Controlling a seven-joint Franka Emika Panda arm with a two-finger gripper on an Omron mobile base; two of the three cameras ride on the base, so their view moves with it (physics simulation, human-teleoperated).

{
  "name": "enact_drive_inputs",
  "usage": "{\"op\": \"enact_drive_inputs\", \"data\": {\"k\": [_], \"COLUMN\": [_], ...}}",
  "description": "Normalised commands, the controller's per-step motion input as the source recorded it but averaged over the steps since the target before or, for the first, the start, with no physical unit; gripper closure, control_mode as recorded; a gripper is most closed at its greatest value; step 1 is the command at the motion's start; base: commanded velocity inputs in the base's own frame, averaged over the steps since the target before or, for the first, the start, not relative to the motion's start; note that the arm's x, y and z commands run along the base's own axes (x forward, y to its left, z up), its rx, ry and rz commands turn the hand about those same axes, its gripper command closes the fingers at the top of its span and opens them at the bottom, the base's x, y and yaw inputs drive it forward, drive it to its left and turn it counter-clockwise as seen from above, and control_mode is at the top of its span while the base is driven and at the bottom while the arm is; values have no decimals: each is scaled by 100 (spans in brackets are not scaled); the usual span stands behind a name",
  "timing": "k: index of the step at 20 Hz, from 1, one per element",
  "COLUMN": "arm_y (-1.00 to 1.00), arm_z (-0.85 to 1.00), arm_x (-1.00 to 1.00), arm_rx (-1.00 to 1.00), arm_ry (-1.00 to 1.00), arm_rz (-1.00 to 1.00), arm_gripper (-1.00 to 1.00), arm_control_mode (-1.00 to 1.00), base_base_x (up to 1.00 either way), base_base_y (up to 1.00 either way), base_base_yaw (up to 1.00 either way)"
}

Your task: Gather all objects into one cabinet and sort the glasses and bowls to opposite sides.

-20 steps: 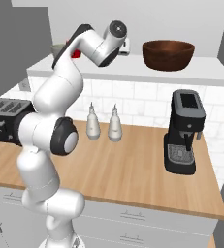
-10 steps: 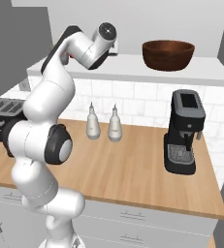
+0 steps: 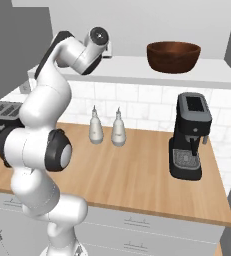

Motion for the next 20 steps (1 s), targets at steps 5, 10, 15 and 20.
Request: {"op": "enact_drive_inputs", "data": {"k": [5, 10, 15, 20], "arm_y": [1, 0, 0, -6], "arm_z": [0, 0, 0, 0], "arm_x": [0, 0, 0, 0], "arm_rx": [0, 0, 0, 0], "arm_ry": [0, 0, 0, 0], "arm_rz": [0, 0, 0, 0], "arm_gripper": [100, -100, -100, -100], "arm_control_mode": [-100, -100, -100, -100], "base_base_x": [0, 0, 0, 0], "base_base_y": [0, 0, 0, 0], "base_base_yaw": [0, 0, 0, 0]}}
